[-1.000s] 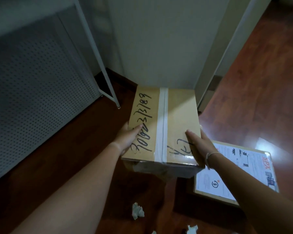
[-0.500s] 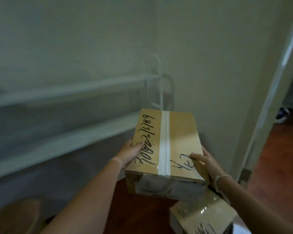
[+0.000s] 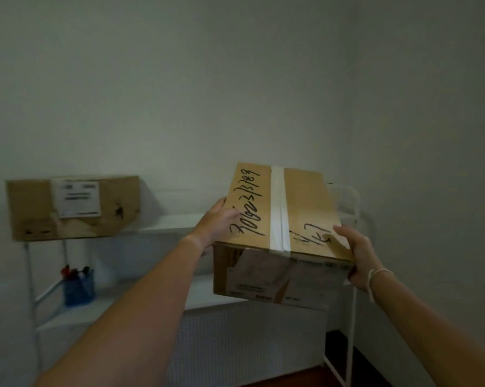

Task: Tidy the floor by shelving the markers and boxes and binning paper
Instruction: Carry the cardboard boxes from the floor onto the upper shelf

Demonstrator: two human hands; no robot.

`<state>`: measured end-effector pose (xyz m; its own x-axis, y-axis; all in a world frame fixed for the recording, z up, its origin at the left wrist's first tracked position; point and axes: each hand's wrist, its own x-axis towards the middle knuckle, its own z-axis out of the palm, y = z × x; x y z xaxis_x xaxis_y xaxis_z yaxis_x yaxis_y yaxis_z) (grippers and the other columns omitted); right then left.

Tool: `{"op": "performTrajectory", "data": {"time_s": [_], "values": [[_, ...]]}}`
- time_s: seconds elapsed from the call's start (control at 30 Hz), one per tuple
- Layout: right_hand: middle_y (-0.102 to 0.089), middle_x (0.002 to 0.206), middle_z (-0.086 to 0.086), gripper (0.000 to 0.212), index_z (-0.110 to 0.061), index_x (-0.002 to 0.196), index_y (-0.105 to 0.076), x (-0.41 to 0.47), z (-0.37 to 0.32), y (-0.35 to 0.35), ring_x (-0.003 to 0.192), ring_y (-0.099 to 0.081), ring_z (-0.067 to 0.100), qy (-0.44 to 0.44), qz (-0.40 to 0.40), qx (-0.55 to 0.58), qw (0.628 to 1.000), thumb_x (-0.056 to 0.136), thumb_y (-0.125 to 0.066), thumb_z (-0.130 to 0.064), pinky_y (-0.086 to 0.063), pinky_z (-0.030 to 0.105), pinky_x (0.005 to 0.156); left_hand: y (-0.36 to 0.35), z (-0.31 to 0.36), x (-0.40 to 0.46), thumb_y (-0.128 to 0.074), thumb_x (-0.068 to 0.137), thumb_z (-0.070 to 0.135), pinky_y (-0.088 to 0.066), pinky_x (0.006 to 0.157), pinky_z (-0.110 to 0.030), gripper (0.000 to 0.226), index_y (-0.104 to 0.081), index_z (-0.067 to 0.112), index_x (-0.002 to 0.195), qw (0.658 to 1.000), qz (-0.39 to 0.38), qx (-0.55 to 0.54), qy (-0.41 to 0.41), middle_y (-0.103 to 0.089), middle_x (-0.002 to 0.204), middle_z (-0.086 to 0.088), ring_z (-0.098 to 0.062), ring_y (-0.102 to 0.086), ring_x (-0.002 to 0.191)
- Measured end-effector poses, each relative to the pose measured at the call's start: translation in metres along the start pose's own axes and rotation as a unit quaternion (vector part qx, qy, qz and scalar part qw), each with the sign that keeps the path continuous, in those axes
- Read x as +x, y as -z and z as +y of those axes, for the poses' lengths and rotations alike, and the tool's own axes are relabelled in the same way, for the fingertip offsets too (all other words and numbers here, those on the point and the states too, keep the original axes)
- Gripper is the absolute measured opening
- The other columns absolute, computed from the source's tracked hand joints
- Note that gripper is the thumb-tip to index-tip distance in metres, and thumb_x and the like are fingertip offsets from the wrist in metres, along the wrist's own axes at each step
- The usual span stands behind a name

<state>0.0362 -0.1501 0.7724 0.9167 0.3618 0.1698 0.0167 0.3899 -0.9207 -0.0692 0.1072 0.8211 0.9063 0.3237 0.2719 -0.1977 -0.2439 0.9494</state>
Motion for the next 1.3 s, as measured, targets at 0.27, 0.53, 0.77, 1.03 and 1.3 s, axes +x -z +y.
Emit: {"op": "performTrajectory", "data": {"time_s": [0.27,0.53,0.77,1.03,1.3], "values": [[-0.073,0.067,0.007,0.041,-0.013,0.069,-0.075,0.058,0.022,-0.106,0.057,-0.069,0.023,-0.037,-0.063,0.075,0.995,0.081,-0.052,-0.044,-0.053,0.034,0.061,0.097,0.005,0.014,-0.049,0.087,0.033,-0.046,0.098,-0.044,0.057,-0.034,0.03,0.142,0.992,0.095,-0.066,-0.038,-0.061,0.125,-0.005,-0.024,-0.062,0.11],[-0.071,0.064,0.0,0.026,-0.018,0.08,-0.066,0.122,0.061,-0.178,0.055,-0.064,0.018,0.037,-0.095,0.058,0.993,0.081,-0.05,-0.039,-0.051,0.028,0.056,0.156,-0.02,0.039,-0.052,0.079,0.041,-0.036,0.108,-0.052,0.066,-0.037,0.03,0.142,0.982,0.17,-0.064,-0.05,-0.058,0.13,-0.004,-0.025,-0.055,0.119],[-0.055,0.123,0.001,0.043,-0.017,0.129,-0.05,0.147,0.077,-0.227,0.103,-0.056,0.015,0.246,-0.043,-0.125,0.96,0.089,-0.055,-0.034,-0.048,0.009,0.082,0.196,-0.044,0.056,-0.059,0.085,0.044,-0.041,0.105,-0.047,0.069,-0.028,0.035,0.145,0.979,0.196,-0.024,-0.046,-0.054,0.136,-0.004,-0.021,-0.054,0.12],[-0.052,0.123,-0.001,0.062,-0.028,0.135,-0.037,0.179,0.087,-0.269,0.107,-0.052,0.015,0.272,-0.045,-0.26,0.925,0.081,-0.061,-0.046,-0.044,0.021,0.077,0.249,-0.029,0.075,-0.056,0.081,0.06,-0.027,0.114,-0.045,0.079,-0.027,0.028,0.147,0.846,0.224,0.463,-0.138,-0.027,0.155,-0.002,-0.021,-0.024,0.143],[-0.043,0.143,0.001,0.07,-0.032,0.147,-0.014,0.227,0.092,-0.303,0.127,-0.043,0.021,0.161,-0.137,-0.294,0.932,0.088,-0.047,-0.051,-0.032,0.026,0.091,0.303,-0.035,0.109,-0.047,0.079,0.069,-0.009,0.116,-0.058,0.085,-0.013,0.034,0.149,0.688,0.161,0.707,-0.032,-0.01,0.16,-0.005,-0.034,-0.007,0.146]]}}
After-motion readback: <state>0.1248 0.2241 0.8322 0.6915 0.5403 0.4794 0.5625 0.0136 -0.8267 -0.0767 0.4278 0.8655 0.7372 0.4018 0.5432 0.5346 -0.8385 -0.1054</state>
